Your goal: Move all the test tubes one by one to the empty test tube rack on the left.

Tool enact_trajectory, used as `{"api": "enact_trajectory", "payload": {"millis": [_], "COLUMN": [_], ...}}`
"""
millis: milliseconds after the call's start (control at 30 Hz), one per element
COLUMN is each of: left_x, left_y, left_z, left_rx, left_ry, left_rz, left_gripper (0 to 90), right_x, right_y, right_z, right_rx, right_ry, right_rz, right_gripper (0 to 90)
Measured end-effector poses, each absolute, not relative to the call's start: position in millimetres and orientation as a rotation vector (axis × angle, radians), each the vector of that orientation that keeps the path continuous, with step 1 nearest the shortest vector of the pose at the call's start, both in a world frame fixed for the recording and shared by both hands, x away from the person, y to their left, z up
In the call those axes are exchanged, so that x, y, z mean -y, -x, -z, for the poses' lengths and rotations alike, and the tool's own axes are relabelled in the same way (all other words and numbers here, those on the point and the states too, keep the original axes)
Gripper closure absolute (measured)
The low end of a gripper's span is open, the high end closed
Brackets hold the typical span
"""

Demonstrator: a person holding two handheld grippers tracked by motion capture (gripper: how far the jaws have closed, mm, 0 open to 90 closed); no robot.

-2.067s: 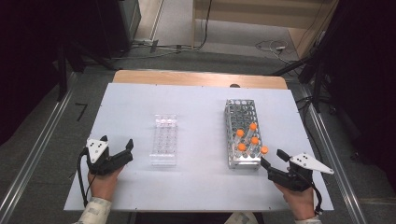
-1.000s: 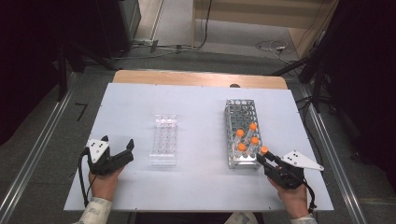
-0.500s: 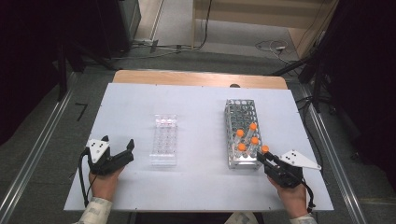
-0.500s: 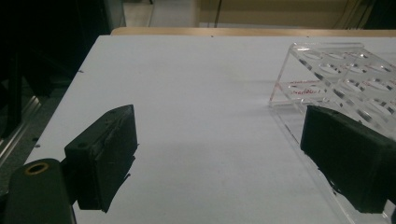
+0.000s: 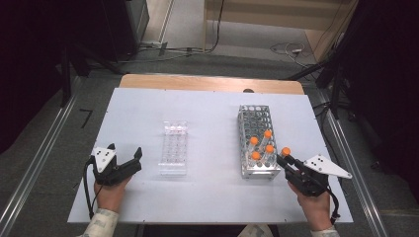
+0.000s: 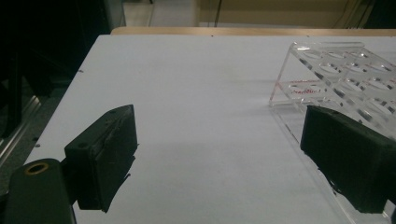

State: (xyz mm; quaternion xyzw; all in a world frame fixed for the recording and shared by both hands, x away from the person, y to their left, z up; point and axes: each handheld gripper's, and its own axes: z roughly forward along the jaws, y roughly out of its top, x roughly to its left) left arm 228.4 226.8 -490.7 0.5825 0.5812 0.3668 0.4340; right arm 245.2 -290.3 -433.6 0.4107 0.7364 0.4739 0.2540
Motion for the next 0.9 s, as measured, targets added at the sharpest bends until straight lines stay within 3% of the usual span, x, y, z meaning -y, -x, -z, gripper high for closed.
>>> {"api": "enact_trajectory", "payload": {"millis": [400, 900], "left_x": [-226.5, -223.2], "left_y": [-228.2, -226.8], "left_z": [490.4, 488.5], "left_rx": [-1.445, -1.427], "left_ry": [-1.450, -1.458], "left_rz": [-0.909, -0.893], "left_gripper": [11.8, 11.9], "right_x": [292.0, 262.9], "right_y": [-232.8, -218.6], "right_z": [415.6, 413.2], "right_rx": [-1.985, -2.084], "right_ry": [-1.086, -0.986], "right_rz": [-1.360, -1.436], "right_gripper": [71.3, 71.3]}}
